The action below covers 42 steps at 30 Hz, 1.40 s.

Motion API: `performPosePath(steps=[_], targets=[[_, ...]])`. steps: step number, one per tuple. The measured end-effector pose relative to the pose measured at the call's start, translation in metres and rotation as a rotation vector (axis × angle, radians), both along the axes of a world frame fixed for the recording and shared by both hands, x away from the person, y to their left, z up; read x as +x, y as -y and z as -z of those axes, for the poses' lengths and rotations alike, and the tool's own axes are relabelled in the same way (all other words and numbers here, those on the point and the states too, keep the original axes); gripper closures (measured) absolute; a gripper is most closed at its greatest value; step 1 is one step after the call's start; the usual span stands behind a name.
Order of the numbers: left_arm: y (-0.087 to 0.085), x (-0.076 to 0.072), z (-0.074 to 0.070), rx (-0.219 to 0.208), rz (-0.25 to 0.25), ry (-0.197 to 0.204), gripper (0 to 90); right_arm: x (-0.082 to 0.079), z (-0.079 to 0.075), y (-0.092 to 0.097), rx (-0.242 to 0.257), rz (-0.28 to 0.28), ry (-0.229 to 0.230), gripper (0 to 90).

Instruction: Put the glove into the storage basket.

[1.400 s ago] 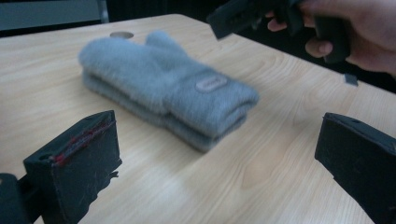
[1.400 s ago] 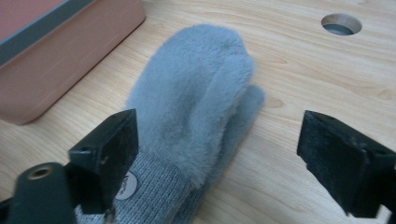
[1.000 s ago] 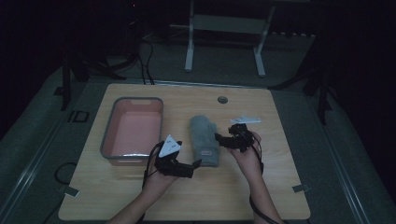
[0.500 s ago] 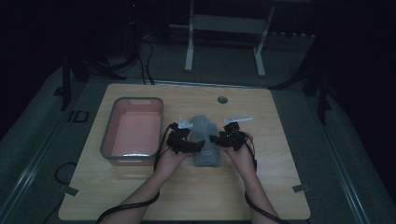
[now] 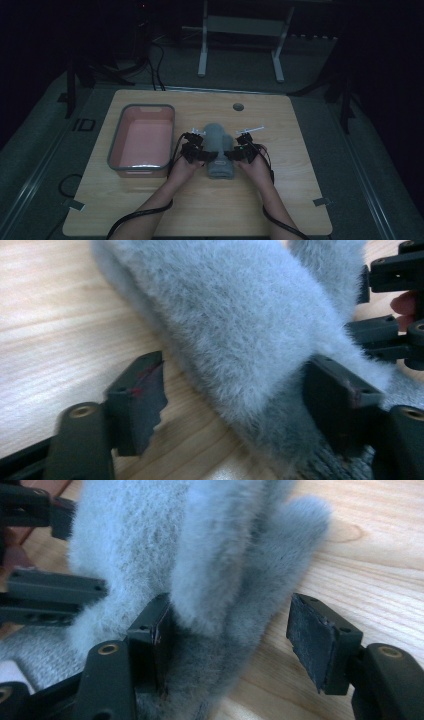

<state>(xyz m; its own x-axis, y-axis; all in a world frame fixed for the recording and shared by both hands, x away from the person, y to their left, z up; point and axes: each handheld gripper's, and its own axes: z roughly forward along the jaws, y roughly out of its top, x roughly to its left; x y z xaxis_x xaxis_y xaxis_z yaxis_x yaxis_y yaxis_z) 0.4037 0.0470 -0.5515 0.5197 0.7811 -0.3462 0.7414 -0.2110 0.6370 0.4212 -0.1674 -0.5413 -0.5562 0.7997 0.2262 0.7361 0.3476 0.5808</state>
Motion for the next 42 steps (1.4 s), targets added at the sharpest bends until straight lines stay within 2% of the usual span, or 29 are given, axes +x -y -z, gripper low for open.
performPosePath(steps=[2, 3, 4, 5, 8, 11, 14, 17, 18, 19, 24, 30, 42], targets=[[0.0, 0.001, 0.002, -0.02, 0.02, -0.017, 38.4, 0.001, 0.002, 0.001, 0.028, -0.01, -0.025, 44.6], [0.0, 0.002, 0.002, -0.03, 0.025, -0.025, 44.3, 0.002, 0.003, 0.001, 0.036, -0.01, -0.033, 47.8], [0.0, 0.002, 0.003, -0.033, 0.022, -0.033, 44.5, 0.002, 0.004, 0.001, 0.05, -0.017, -0.044, 52.1], [0.0, 0.003, 0.004, -0.057, 0.026, -0.053, 45.9, 0.002, 0.004, 0.001, 0.057, -0.028, -0.045, 54.1], [-0.002, 0.004, 0.007, -0.089, 0.044, -0.076, 51.9, 0.0, 0.003, -0.001, 0.068, -0.036, -0.054, 65.0], [-0.002, 0.005, 0.008, -0.112, 0.073, -0.098, 62.4, -0.004, 0.002, -0.005, 0.044, -0.05, -0.018, 73.5], [0.002, 0.002, 0.004, -0.082, 0.098, -0.065, 73.5, -0.009, 0.001, -0.007, 0.032, -0.042, 0.007, 76.6], [0.001, 0.002, 0.001, -0.091, 0.103, -0.064, 78.3, -0.013, 0.0, -0.008, 0.03, -0.027, 0.034, 78.2], [0.0, 0.002, -0.001, -0.084, 0.109, -0.053, 79.3, -0.014, -0.002, -0.007, 0.037, -0.022, 0.04, 78.7], [0.001, 0.0, -0.005, -0.071, 0.115, -0.038, 79.8, -0.016, -0.003, -0.007, 0.044, -0.017, 0.045, 79.0], [0.002, -0.003, -0.022, -0.059, 0.132, 0.004, 80.7, -0.02, -0.015, -0.005, 0.064, -0.012, 0.069, 79.8], [-0.003, -0.006, -0.047, -0.049, 0.141, 0.046, 80.7, -0.024, -0.04, -0.005, 0.09, -0.009, 0.108, 80.3], [-0.021, -0.01, -0.089, -0.033, 0.157, 0.094, 80.8, -0.031, -0.08, -0.018, 0.133, -0.02, 0.155, 80.5]])
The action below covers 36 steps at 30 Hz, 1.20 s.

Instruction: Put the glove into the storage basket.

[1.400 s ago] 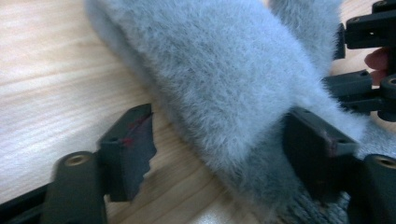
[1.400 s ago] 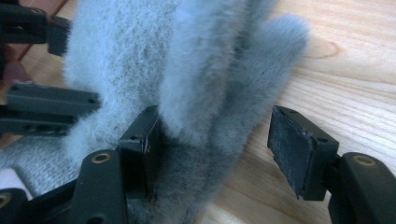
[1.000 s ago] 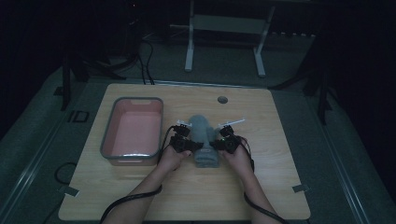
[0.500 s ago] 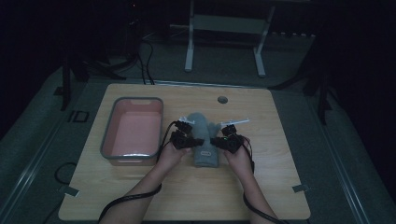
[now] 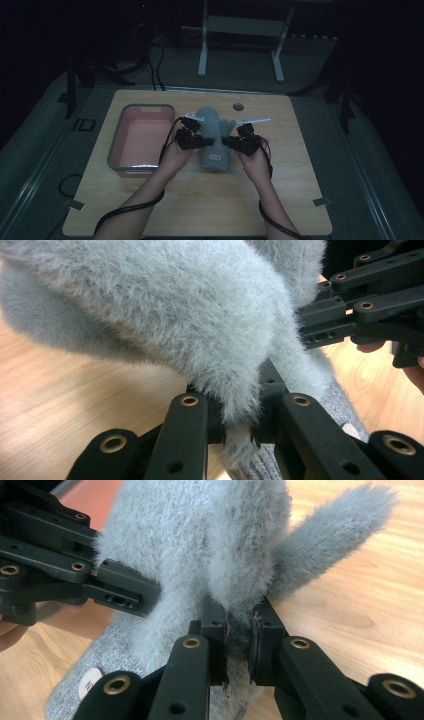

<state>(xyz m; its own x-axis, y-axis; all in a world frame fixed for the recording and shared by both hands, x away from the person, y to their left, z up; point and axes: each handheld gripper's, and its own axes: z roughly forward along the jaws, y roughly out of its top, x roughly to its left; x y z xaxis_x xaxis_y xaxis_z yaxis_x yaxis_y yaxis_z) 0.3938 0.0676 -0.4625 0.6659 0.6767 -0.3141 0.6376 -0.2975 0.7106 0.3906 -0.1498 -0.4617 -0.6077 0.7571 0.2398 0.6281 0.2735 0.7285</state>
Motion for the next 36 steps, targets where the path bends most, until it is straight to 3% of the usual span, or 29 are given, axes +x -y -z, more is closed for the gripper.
performPosePath(steps=[14, 19, 36], targets=[[-0.036, -0.008, -0.032, 0.017, -0.029, 0.038, 80.8, 0.001, -0.032, -0.035, 0.016, -0.045, 0.029, 80.6], [-0.058, -0.01, -0.048, 0.046, -0.039, 0.04, 80.8, 0.002, -0.044, -0.056, 0.021, -0.071, 0.037, 80.6], [-0.115, -0.015, -0.071, 0.104, -0.093, 0.051, 80.7, 0.007, -0.063, -0.12, 0.016, -0.131, 0.057, 80.6]])
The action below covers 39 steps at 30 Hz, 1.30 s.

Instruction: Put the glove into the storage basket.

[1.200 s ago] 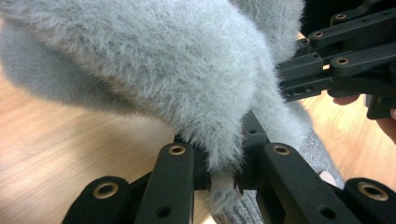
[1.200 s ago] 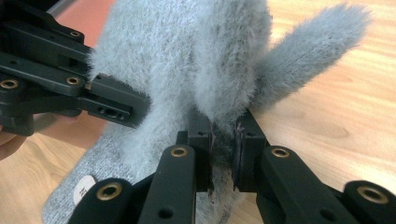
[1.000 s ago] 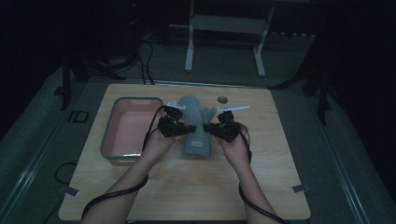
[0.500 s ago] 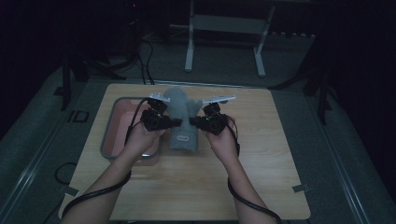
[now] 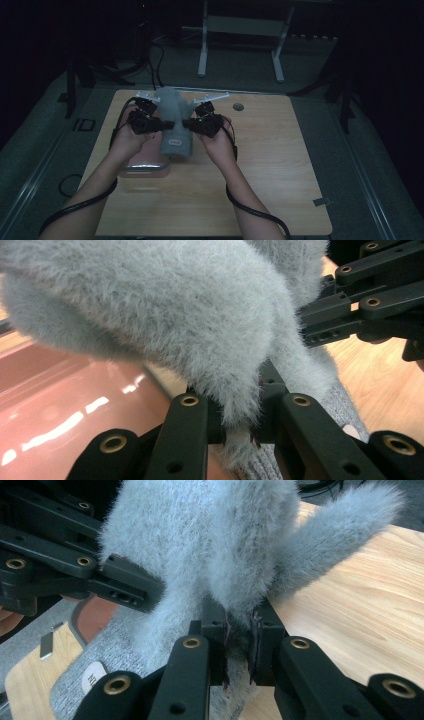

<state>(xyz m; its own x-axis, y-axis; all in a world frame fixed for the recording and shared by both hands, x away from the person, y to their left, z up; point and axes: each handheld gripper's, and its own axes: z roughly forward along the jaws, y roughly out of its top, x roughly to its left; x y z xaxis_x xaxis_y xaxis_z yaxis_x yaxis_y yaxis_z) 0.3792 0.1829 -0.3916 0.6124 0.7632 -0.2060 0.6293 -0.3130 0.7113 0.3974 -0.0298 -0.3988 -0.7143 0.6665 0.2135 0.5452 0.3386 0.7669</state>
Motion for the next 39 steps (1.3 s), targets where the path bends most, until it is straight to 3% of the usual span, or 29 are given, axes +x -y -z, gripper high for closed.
performPosePath(steps=[13, 19, 29, 36, 39], targets=[[-0.047, 0.0, 0.001, 0.035, -0.077, -0.017, 80.7, 0.01, 0.003, -0.056, -0.019, -0.047, -0.006, 80.6], [-0.066, 0.002, 0.017, 0.033, -0.112, -0.053, 80.7, 0.015, 0.015, -0.08, -0.039, -0.068, -0.019, 80.6], [-0.068, 0.012, 0.059, 0.07, -0.11, -0.133, 80.7, 0.024, 0.058, -0.093, -0.092, -0.061, -0.102, 80.6], [-0.062, 0.02, 0.084, 0.097, -0.112, -0.182, 80.6, 0.029, 0.081, -0.098, -0.166, -0.032, -0.151, 80.5], [-0.06, 0.023, 0.091, 0.115, -0.111, -0.198, 80.6, 0.029, 0.087, -0.102, -0.209, -0.027, -0.152, 80.6]])
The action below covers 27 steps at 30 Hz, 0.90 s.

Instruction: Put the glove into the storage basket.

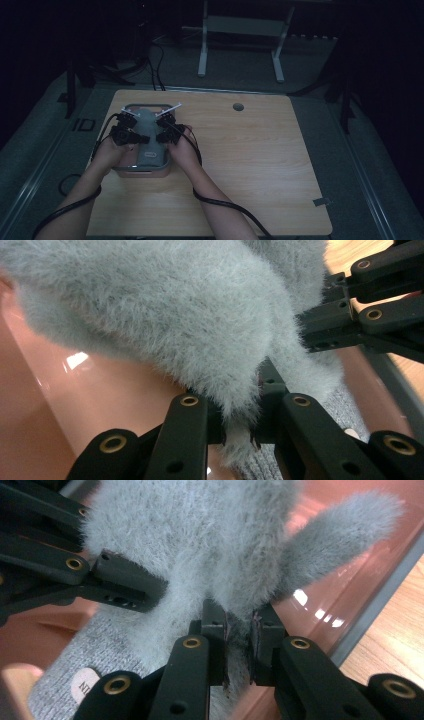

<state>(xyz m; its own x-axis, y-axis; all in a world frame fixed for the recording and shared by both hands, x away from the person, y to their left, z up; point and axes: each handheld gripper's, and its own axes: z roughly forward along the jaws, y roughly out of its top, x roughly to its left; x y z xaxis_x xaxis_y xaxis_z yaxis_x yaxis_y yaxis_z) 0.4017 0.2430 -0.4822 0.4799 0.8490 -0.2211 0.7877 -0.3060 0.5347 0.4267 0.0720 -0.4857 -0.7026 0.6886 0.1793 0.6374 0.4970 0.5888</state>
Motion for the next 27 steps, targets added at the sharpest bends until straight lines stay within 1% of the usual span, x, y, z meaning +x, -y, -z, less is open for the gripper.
performPosePath(steps=[2, 6, 9, 10, 12, 16, 19, 20, 23, 24, 25, 27], targets=[[0.002, 0.002, 0.003, 0.018, 0.005, -0.011, 80.6, 0.001, 0.004, -0.003, -0.027, 0.0, -0.003, 80.5], [0.003, 0.005, 0.008, 0.038, 0.008, -0.042, 80.5, 0.001, 0.009, -0.009, -0.073, 0.002, -0.008, 80.4], [0.006, 0.007, 0.01, 0.056, 0.006, -0.054, 80.5, 0.002, 0.013, -0.013, -0.108, 0.002, -0.007, 80.2], [0.007, 0.008, 0.011, 0.06, 0.006, -0.062, 80.4, 0.002, 0.014, -0.013, -0.115, 0.006, -0.01, 80.2], [0.007, 0.008, 0.012, 0.065, 0.008, -0.064, 80.2, 0.002, 0.015, -0.014, -0.12, 0.005, -0.014, 80.2], [0.007, 0.011, 0.015, 0.065, 0.008, -0.069, 79.3, 0.003, 0.016, -0.016, -0.145, -0.007, -0.002, 79.1], [0.006, 0.012, 0.018, 0.068, 0.001, -0.083, 77.0, 0.002, 0.016, -0.018, -0.164, -0.017, 0.019, 75.2], [0.005, 0.012, 0.019, 0.072, 0.001, -0.081, 75.6, 0.002, 0.017, -0.018, -0.168, -0.024, 0.026, 74.2], [0.003, 0.014, 0.024, 0.056, -0.02, -0.098, 72.5, 0.003, 0.015, -0.017, -0.162, -0.029, 0.031, 69.9], [0.003, 0.014, 0.025, 0.059, -0.025, -0.105, 72.5, 0.003, 0.015, -0.016, -0.163, -0.033, 0.034, 67.2], [0.004, 0.014, 0.025, 0.067, -0.028, -0.102, 71.5, 0.003, 0.014, -0.016, -0.163, -0.041, 0.036, 65.3], [0.005, 0.014, 0.024, 0.091, -0.027, -0.099, 69.5, 0.002, 0.012, -0.016, -0.165, -0.051, 0.055, 60.6]])
